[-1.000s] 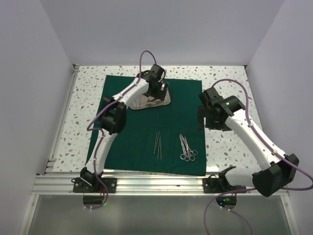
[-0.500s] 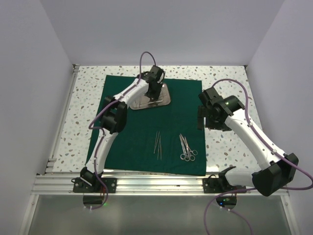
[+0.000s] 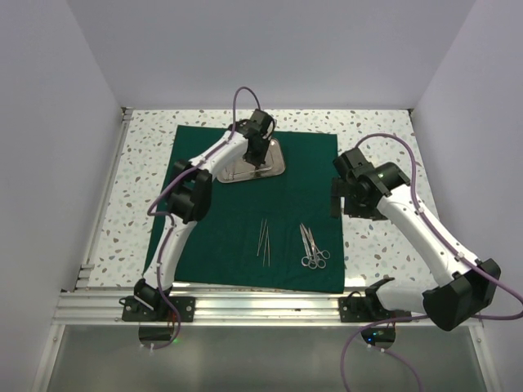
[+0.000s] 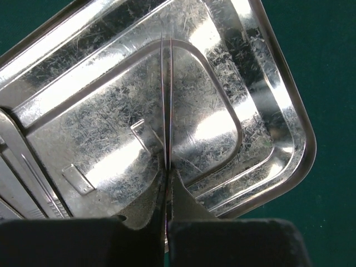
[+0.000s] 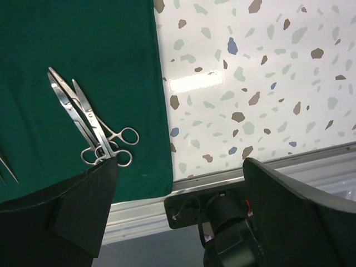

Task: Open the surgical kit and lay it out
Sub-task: Pick up the medical item from the container, then place the medical item in the surgical kit.

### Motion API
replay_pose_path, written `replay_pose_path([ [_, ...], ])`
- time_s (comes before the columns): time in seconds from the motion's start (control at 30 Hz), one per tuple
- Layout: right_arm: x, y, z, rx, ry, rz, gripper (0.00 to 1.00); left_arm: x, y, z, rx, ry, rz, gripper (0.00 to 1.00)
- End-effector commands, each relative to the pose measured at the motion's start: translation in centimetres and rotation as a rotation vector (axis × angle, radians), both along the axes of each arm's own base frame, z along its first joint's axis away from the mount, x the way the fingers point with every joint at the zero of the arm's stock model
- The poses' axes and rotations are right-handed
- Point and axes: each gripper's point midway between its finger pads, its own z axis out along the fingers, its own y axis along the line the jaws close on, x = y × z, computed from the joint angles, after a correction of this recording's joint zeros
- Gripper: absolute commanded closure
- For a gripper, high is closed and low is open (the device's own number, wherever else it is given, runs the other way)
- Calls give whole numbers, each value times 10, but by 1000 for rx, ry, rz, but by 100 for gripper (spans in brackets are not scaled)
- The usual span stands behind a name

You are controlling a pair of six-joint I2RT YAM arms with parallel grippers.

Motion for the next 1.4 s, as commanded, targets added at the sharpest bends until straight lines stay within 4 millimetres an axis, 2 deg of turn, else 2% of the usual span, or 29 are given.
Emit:
replay_pose_path([
  [0.0, 3, 1, 7, 30, -45, 7, 2, -8, 4, 27, -32, 6, 24, 100],
  [0.03, 3, 2, 7, 33, -44, 11, 2, -7, 3, 42, -45, -15, 28, 100],
  [0.1, 2, 4, 8, 43, -49, 21, 2, -9, 4, 54, -60, -27, 43, 100],
  [0.13, 3, 4, 9, 47, -54, 23, 2, -9, 4, 70, -76, -48, 48, 100],
  [0.2, 1, 5, 9, 58, -57, 30, 2, -15, 6, 78, -87, -46, 63, 100],
  [0.23, 1, 6, 10, 62, -63, 36, 2, -18, 7, 93, -102, -66, 69, 100],
  [0.27, 0, 6, 8, 66, -59, 38, 2, -21, 8, 97, -111, -68, 76, 100],
  [0.3, -1, 8, 8, 81, -61, 46, 2, -31, 11, 89, -105, -41, 86, 100],
  [0.33, -2, 8, 5, 83, -55, 46, 2, -36, 11, 104, -127, -69, 88, 100],
  [0.37, -4, 9, 4, 87, -50, 53, 2, -51, 18, 89, -105, -28, 94, 100],
  [0.4, -5, 11, 4, 98, -50, 60, 2, -61, 17, 102, -124, -45, 99, 100],
  [0.43, -7, 10, 3, 98, -44, 59, 2, -67, 18, 102, -128, -53, 104, 100],
  [0.47, -7, 10, 3, 100, -44, 64, 2, -87, 24, 82, -102, -4, 106, 100],
  [0.5, -9, 10, 4, 105, -48, 69, 2, -100, 21, 92, -123, -12, 108, 100],
  [0.53, -10, 10, 4, 110, -46, 72, 2, -112, 21, 89, -123, -1, 110, 100],
  [0.57, -12, 10, 3, 108, -43, 75, 2, -132, 27, 70, -103, 46, 114, 100],
  [0.6, -13, 9, 4, 112, -48, 79, 2, -148, 19, 79, -132, 41, 115, 100],
  [0.63, -16, 8, 2, 108, -40, 83, 2, -159, 15, 77, -147, 48, 110, 100],
  [0.67, -17, 8, 1, 105, -38, 90, 2, -181, 18, 61, -132, 92, 106, 100],
  [0.7, -19, 7, 0, 106, -34, 93, 2, -198, 7, 67, -159, 98, 96, 100],
  [0.8, -26, 5, -6, 104, -13, 102, 2, -241, -2, 52, -156, 162, 95, 100],
  [0.87, -27, 7, -7, 113, -9, 111, 2, -265, -9, 41, -158, 204, 97, 100],
  [0.93, -29, 7, -7, 113, -5, 114, 2, -276, -14, 36, -174, 219, 91, 100],
  [1.03, -29, 7, -7, 115, -4, 120, 2, -283, -20, 37, -182, 237, 109, 98],
  [1.1, -28, 6, -5, 107, -6, 123, 2, -281, -22, 44, -186, 226, 112, 89],
  [1.27, -29, 2, -1, 97, -21, 112, 2, -253, -23, 83, -147, 121, 102, 58],
  [1.3, -29, 1, -1, 92, -23, 110, 2, -248, -24, 86, -134, 111, 98, 44],
  [1.33, -30, 0, -1, 93, -26, 105, 2, -238, -25, 100, -130, 73, 103, 37],
  [1.37, -30, 0, -1, 95, -25, 99, 2, -229, -22, 104, -120, 54, 101, 28],
])
